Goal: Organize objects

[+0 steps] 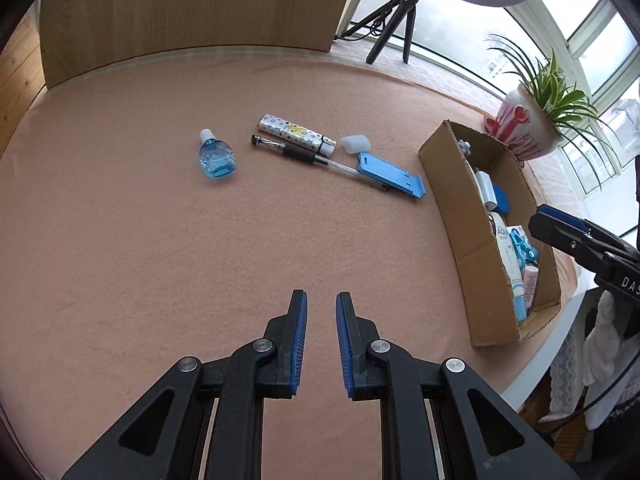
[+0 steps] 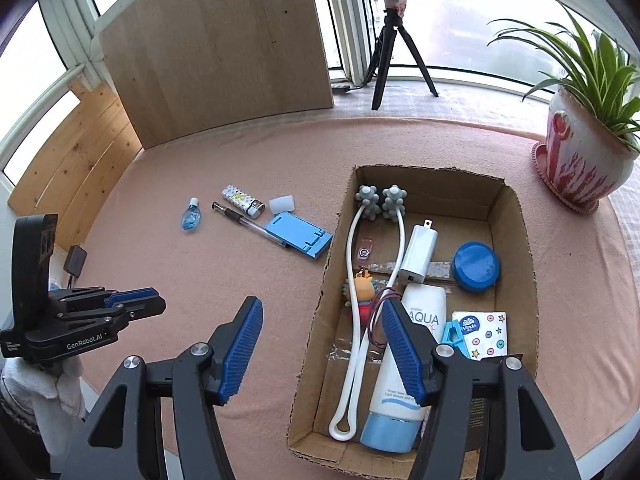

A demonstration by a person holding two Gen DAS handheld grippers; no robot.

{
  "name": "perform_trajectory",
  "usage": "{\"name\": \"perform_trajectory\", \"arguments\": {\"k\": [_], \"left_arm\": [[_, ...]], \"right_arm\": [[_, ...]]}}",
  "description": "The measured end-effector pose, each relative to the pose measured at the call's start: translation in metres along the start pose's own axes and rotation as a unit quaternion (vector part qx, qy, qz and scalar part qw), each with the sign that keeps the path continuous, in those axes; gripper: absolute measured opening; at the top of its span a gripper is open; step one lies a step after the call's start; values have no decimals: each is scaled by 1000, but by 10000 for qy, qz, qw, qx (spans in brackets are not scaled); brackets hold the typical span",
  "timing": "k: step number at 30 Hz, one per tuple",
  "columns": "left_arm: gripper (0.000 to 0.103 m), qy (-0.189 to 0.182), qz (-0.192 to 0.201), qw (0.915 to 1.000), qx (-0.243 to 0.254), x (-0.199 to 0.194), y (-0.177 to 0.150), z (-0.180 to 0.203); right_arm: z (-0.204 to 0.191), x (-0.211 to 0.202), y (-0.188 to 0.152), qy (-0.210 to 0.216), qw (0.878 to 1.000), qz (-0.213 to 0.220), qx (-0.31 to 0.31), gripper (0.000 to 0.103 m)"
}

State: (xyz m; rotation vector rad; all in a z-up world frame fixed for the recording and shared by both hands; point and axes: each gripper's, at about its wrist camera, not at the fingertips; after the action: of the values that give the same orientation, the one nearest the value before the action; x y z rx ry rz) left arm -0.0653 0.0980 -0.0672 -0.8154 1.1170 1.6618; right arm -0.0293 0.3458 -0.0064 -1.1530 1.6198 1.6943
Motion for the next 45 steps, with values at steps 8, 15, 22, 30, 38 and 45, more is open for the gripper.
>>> {"name": "perform_trajectory", "arguments": {"k": [8,15,22,30,38,45], "left_arm": [[19,187,60,9990,-390,-6,8,-45],[22,239,102,9986,-451,-2,31,-61],[39,298,47,9985,-457,15,64,-68],[40,282,180,9989,-323,37,125,-58],[39,146,86,9994,313,79,179,-8],[39,119,-333,9970,685,119,196,20]], "right_arm": [[-33,29,32,106,9996,-54,-258,58],[-46,65,54,193,9990,-301,-256,51],[-52,96,67,99,9985,-503,-203,46],[-36,130,87,4,9966,-772,276,46],[-27,159,95,-165,9935,-1006,514,37],[-34,167,100,-100,9931,-1158,155,37]]}}
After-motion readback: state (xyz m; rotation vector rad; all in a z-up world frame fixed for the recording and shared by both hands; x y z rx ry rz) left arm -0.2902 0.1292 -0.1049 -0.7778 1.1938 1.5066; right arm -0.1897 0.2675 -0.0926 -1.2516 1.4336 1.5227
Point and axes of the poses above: each gripper's, at about its wrist camera, not at the fingertips, and x roughly the way its jaws point, z to its right, y to its top, and after that the axes turned 11 degrees about -x, right-handed
